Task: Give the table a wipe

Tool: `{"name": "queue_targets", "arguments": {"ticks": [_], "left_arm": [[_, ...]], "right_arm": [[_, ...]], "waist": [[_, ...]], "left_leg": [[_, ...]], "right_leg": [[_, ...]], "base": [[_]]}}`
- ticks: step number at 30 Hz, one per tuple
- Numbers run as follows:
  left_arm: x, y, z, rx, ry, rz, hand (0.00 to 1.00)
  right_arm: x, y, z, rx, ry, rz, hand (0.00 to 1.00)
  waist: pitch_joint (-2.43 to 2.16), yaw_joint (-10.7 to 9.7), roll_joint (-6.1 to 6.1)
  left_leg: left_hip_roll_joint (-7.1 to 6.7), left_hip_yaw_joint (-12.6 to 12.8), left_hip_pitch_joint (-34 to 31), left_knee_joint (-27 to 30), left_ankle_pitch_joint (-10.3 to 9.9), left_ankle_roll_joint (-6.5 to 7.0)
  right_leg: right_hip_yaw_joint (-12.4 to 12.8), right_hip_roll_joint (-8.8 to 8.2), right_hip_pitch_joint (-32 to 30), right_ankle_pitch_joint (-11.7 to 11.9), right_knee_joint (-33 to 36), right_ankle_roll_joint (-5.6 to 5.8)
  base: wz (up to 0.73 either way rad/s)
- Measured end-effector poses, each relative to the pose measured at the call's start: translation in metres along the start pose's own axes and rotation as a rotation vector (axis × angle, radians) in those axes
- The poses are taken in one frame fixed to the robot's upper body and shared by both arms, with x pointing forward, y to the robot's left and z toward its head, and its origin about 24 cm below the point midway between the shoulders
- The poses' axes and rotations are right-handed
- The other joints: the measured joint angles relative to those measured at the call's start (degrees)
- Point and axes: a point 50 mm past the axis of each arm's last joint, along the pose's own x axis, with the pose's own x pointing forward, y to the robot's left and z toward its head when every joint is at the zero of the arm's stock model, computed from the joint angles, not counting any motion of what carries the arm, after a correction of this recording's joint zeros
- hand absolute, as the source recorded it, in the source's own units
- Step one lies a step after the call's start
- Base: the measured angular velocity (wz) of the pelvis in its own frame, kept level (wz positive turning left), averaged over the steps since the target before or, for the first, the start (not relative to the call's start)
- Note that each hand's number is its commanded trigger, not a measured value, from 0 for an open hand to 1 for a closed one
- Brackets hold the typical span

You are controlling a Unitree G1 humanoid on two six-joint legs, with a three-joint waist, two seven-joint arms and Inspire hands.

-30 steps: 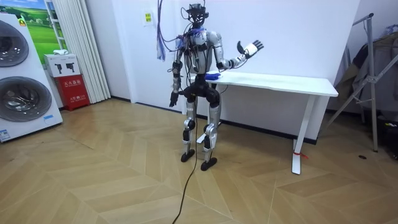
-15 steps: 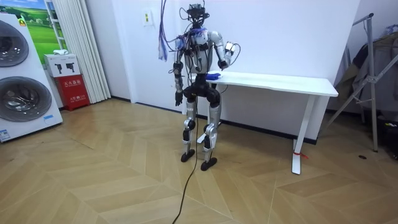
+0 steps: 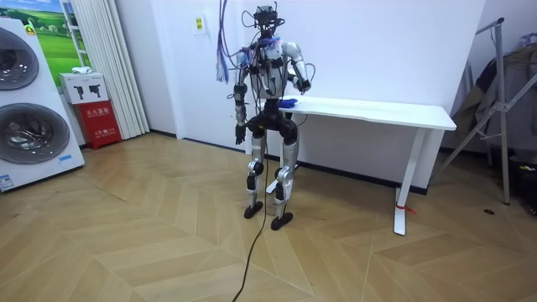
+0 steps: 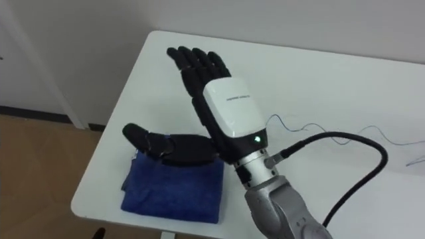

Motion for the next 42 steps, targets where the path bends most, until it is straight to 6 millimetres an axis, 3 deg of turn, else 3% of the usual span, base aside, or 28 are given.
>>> {"name": "queue_targets", "arguments": {"ticks": [10,18,28,32,36,42], "left_arm": [[0.002,0.002,0.005,0.013,-0.017,0.007,0.0],[0.002,0.002,0.009,0.046,-0.042,-0.002,0.0],[0.003,0.006,0.007,0.05,-0.033,0.009,0.0],[0.003,0.006,0.006,0.05,-0.029,0.01,0.0],[0.003,0.006,0.006,0.05,-0.03,0.024,0.0],[0.003,0.007,0.007,0.044,-0.041,0.029,0.0]], "right_arm": [[-0.016,0.032,-0.014,-0.068,0.04,0.18,0.0],[-0.036,0.044,-0.029,-0.142,0.082,0.298,0.0],[-0.055,0.059,-0.039,-0.164,0.123,0.385,0.0],[-0.06,0.063,-0.042,-0.207,0.114,0.412,0.0],[-0.069,0.065,-0.04,-0.224,0.101,0.391,0.0],[-0.073,0.066,-0.039,-0.233,0.073,0.349,0.0]], "waist": [[-0.36,-0.04,-0.8],[0.05,-0.23,-1.25],[0.36,-0.38,-0.75],[0.28,-0.68,-0.78],[-0.27,-0.75,-1.01],[-0.27,-0.77,-1.0]], "left_leg": [[-0.2,-0.15,0.0,-0.01,0.0,0.0],[-0.23,-0.41,-0.03,-0.01,0.0,0.0],[-0.28,-0.58,-0.46,0.0,0.0,0.0],[-0.33,-0.86,-0.94,0.14,0.01,0.01],[-0.33,-1.37,-0.96,0.14,0.0,0.0],[-0.35,-1.87,-0.92,0.14,0.01,0.0]], "right_leg": [[-0.79,-0.2,0.27,0.12,-0.82,0.15],[-0.92,-0.2,0.33,0.16,-0.83,0.17],[-0.92,-0.22,0.24,0.16,-0.86,0.17],[-1.05,-0.22,0.01,0.16,-0.9,0.17],[-1.88,-0.23,0.25,0.16,-0.91,0.18],[-2.35,-0.22,0.49,0.16,-0.95,0.18]], "base": [[0.01],[0.0],[0.0],[0.03],[0.08],[0.03]]}}
